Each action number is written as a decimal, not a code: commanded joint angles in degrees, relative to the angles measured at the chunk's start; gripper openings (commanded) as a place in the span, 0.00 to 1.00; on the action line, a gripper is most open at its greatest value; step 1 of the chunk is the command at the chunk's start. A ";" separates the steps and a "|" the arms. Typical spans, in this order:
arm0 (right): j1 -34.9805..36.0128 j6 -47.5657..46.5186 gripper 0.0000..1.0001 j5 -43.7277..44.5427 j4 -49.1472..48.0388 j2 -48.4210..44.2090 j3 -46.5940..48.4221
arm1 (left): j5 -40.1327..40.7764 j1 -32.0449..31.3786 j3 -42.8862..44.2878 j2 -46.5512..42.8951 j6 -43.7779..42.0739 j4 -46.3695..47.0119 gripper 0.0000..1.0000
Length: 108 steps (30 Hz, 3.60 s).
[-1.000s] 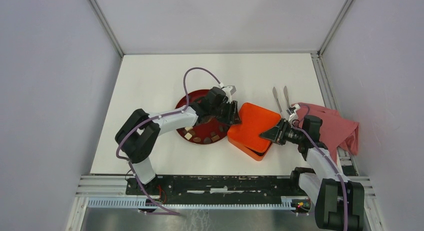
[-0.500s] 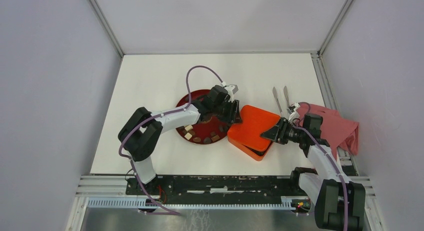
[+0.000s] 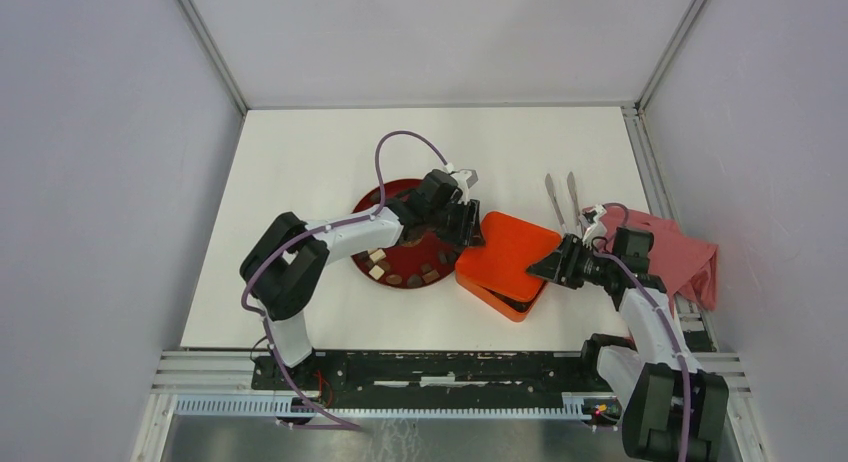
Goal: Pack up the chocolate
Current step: Close the box lid on the packing box.
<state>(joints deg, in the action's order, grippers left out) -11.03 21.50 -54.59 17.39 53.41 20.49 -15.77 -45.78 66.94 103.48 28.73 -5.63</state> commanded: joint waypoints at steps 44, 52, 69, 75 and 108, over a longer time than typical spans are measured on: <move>-3.27 -60.17 0.56 -2.01 26.84 2.86 31.76 | -1.86 -0.76 5.22 3.61 -2.35 -2.17 0.59; -3.26 -92.69 0.61 -7.90 33.93 1.44 27.86 | 0.21 -0.64 8.04 3.18 -1.66 -3.42 0.66; -3.24 -110.10 0.67 -9.43 42.95 5.61 28.33 | 6.88 -0.44 13.33 3.10 -2.88 -10.49 0.75; -3.13 -110.29 0.68 -9.53 43.30 6.42 28.29 | 9.22 -0.01 14.54 2.86 -3.42 -12.66 0.77; -2.51 -115.48 0.75 -1.34 46.40 5.91 29.61 | 15.56 2.32 -4.90 -30.57 -6.27 -3.38 0.97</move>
<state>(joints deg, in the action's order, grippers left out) -13.87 -93.93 -56.25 61.84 58.89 50.74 4.16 -44.34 60.58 69.49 24.60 -8.80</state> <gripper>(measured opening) 0.746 0.994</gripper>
